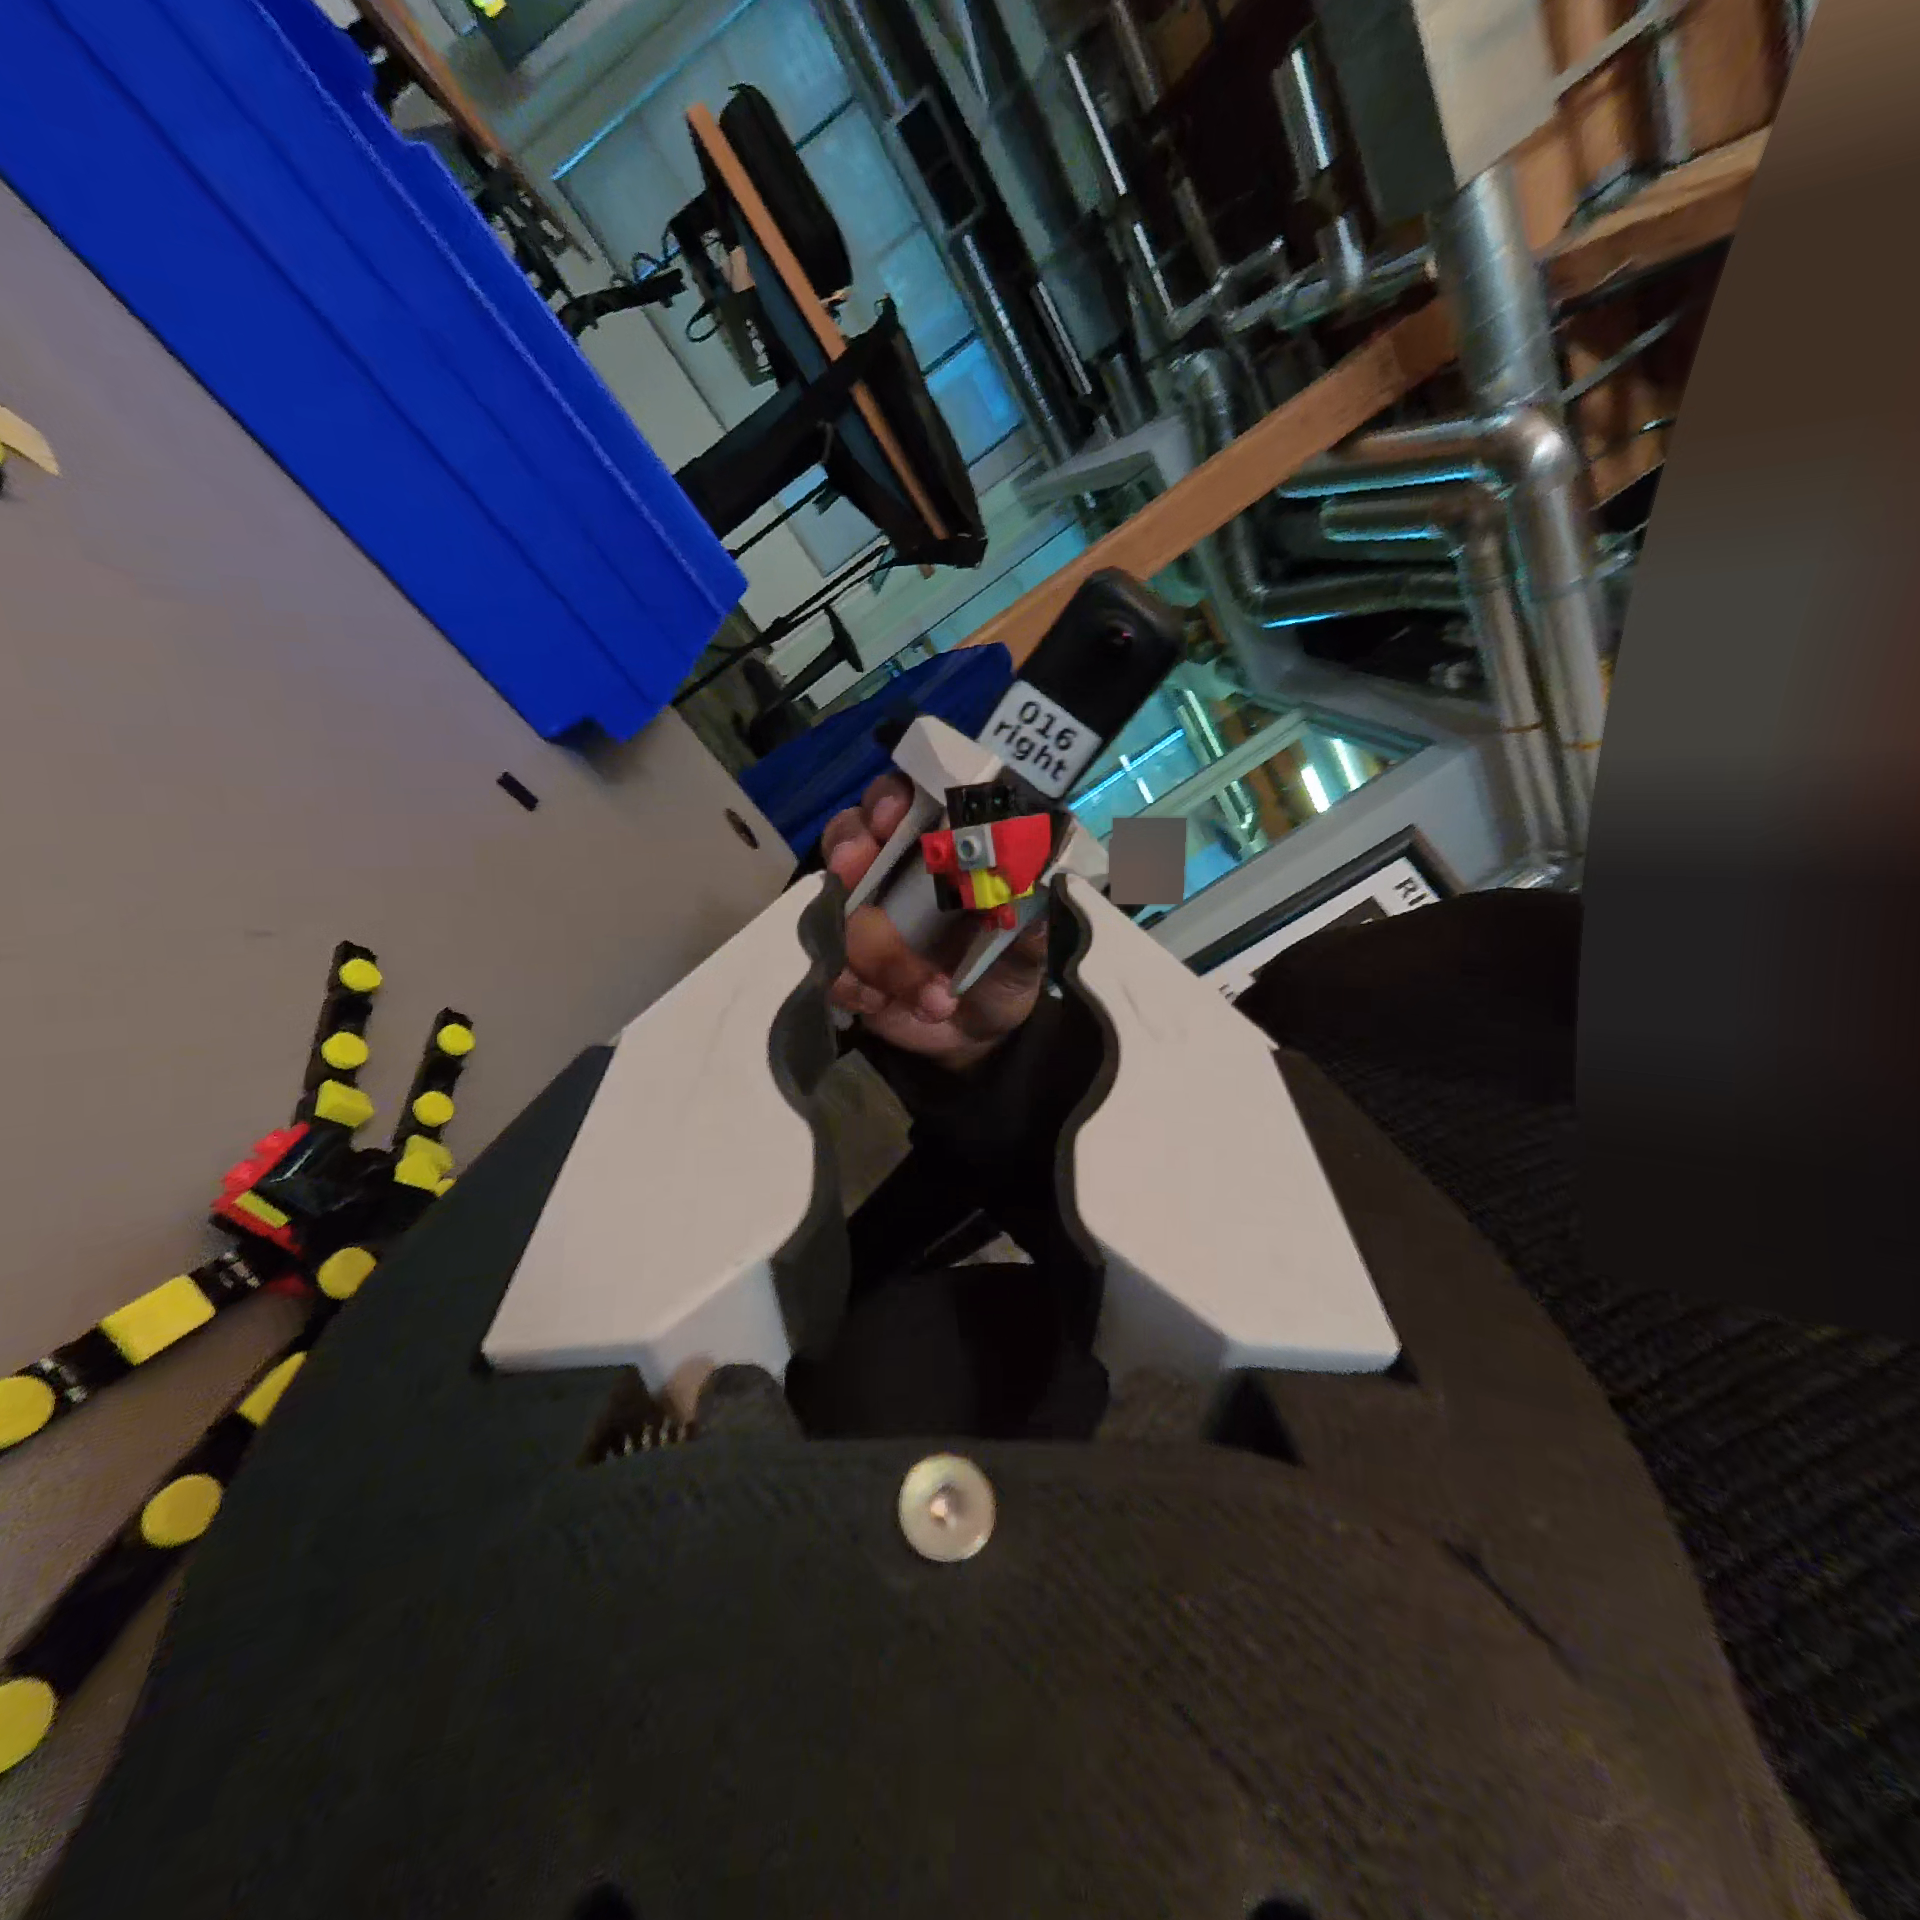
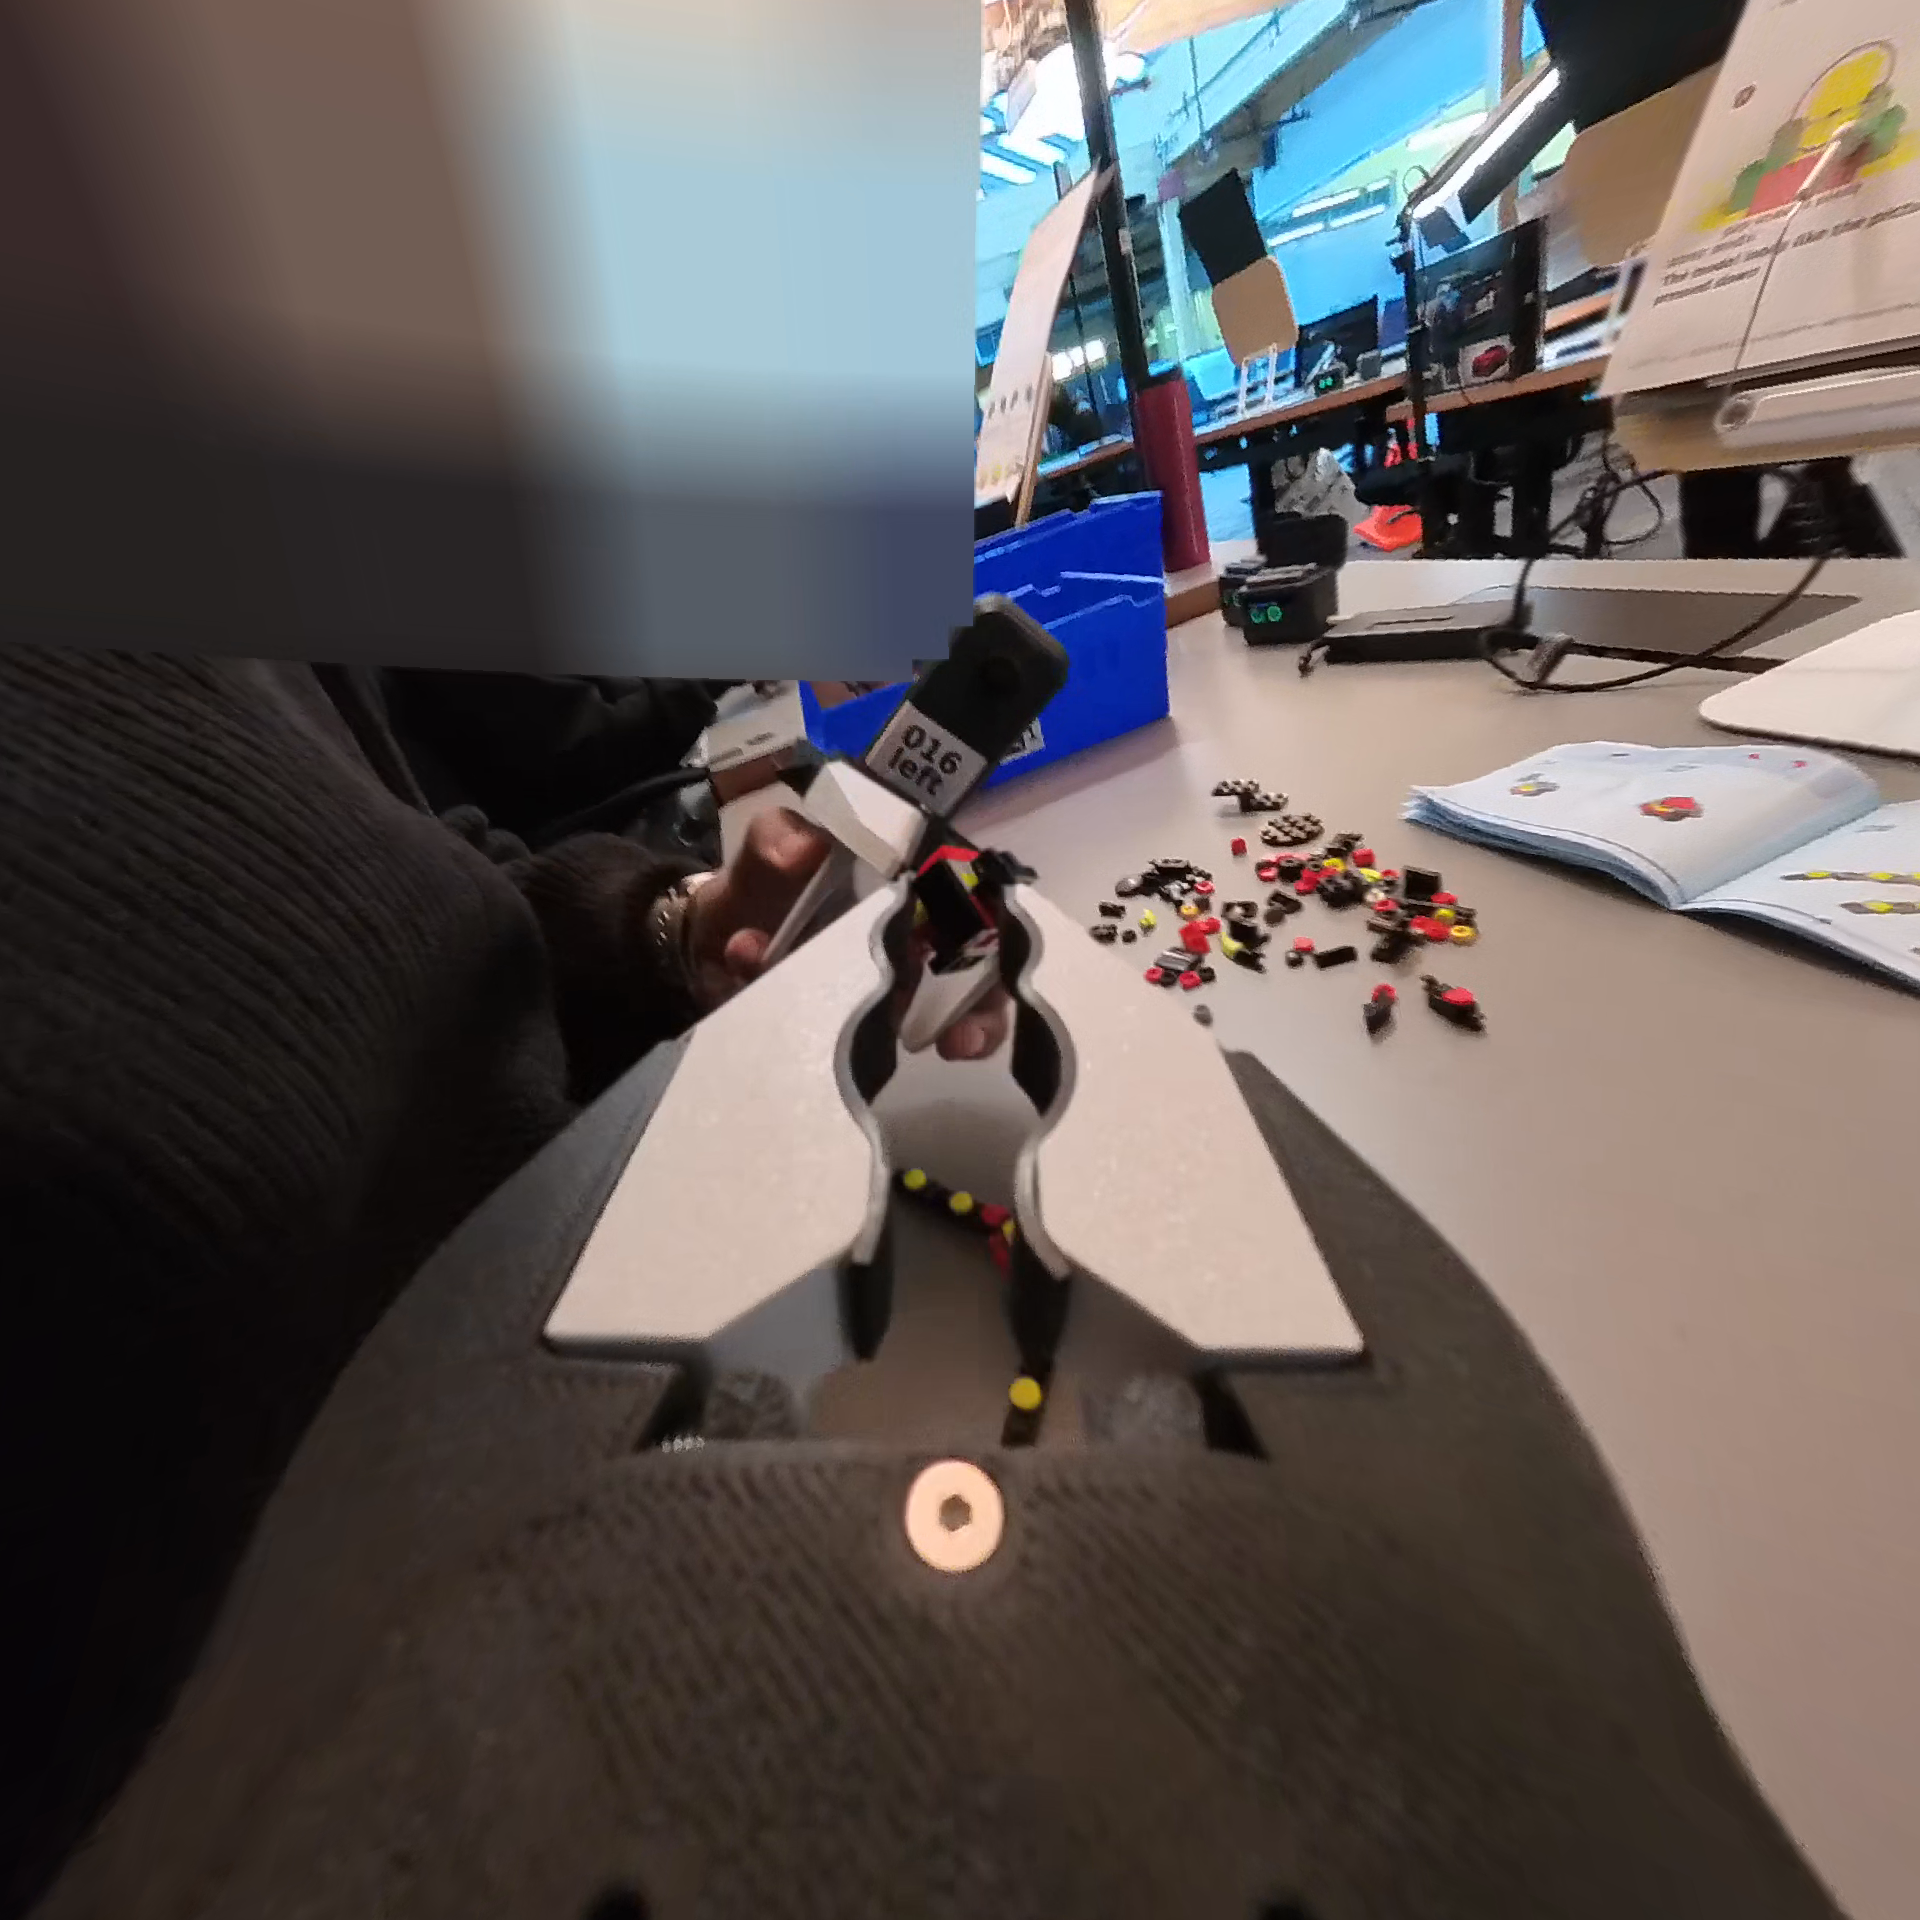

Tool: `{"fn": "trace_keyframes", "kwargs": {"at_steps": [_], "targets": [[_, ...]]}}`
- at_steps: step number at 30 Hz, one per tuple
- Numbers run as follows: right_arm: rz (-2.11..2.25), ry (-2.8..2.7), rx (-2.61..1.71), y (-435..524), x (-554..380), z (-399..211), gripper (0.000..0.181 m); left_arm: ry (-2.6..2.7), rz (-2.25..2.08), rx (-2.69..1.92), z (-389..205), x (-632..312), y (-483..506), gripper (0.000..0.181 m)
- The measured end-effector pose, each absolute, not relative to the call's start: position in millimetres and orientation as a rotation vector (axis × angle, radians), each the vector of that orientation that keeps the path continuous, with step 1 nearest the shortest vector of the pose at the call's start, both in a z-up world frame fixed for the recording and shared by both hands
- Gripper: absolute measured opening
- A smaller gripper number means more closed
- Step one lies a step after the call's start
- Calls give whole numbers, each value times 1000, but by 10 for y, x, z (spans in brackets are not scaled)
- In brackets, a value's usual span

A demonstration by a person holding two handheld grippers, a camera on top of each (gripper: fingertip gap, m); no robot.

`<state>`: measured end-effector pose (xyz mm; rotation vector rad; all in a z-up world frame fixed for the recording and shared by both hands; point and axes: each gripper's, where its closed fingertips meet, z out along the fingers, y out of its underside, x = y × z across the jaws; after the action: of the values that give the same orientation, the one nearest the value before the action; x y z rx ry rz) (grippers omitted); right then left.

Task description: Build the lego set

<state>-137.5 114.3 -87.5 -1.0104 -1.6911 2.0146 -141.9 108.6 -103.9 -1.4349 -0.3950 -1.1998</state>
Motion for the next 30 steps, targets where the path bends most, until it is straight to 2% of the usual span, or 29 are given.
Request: {"fn": "trace_keyframes", "kwargs": {"at_steps": [4,11,16,23,27,30], "targets": [[1778,-1787,-968,1130,-1418,-1026,14,-416,-1115,-1472,-1100,-1477,1104,30],[1465,-1925,-895,1090,-1463,-1274,14,-387,-885,-1657,-1324,-1493,1149,34],[1321,-1969,-848,1092,-1479,-1368,14,-364,-857,-1709,-1387,-1463,1150,24],[1337,-1970,-829,1055,-1467,-1363,14,-346,-893,-1704,-1374,-1433,1146,22],[1458,-1937,-877,1056,-1458,-1297,25,-323,-888,-1681,-1327,-1441,1137,21],[1627,-1862,-902,1071,-1429,-1135,25,-275,-893,-1635,-1230,-1431,1114,22]]}}
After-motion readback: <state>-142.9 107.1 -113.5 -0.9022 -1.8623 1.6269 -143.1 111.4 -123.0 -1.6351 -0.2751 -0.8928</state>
